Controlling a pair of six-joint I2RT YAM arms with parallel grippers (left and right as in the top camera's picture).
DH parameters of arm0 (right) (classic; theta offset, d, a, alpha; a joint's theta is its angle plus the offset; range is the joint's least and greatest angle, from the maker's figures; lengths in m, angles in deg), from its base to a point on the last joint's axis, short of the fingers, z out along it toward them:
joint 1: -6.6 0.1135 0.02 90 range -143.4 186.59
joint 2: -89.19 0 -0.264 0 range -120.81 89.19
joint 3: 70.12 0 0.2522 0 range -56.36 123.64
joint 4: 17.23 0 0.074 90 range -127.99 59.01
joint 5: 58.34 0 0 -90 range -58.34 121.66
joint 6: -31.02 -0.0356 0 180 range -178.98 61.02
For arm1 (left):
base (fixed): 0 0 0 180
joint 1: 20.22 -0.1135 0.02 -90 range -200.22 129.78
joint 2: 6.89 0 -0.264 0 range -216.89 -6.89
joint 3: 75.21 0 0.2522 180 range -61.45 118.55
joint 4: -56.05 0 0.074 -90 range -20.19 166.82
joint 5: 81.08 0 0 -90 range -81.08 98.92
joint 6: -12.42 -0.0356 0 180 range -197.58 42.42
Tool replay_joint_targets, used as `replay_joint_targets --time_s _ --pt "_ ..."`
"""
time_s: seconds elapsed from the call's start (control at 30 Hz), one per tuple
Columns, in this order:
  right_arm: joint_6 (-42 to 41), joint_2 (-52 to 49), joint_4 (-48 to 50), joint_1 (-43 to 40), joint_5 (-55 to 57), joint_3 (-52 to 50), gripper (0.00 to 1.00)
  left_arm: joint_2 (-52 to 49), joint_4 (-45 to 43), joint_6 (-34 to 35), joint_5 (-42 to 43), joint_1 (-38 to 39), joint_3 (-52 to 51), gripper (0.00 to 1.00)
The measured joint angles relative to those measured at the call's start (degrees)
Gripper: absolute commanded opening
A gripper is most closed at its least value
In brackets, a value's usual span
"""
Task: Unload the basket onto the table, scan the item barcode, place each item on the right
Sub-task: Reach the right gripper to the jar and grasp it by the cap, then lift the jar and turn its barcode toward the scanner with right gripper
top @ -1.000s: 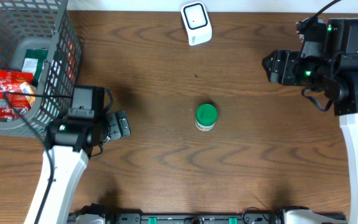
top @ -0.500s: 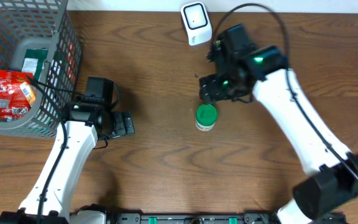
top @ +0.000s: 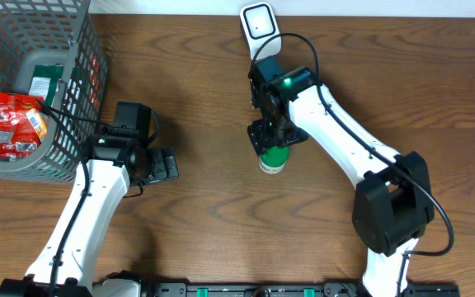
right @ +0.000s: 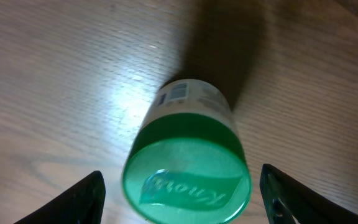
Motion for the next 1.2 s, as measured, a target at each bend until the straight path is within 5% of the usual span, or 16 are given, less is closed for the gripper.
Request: replay_joint_targets --time_s 0.63,1.0,1.2 --pt "-6.91 -0.39 -1.14 1.99 1.44 -0.39 0.73 0.0 0.02 0.0 0.0 0.0 0.0 0.99" --pt "-8.37 -0.39 2.1 2.03 1.7 -3.26 0.35 0.0 0.0 0.0 0.0 0.0 0.0 0.99" --pt "-8.37 -0.39 0.07 2.03 5.57 -1.16 0.38 0.0 0.02 0.0 0.0 0.0 0.0 0.99"
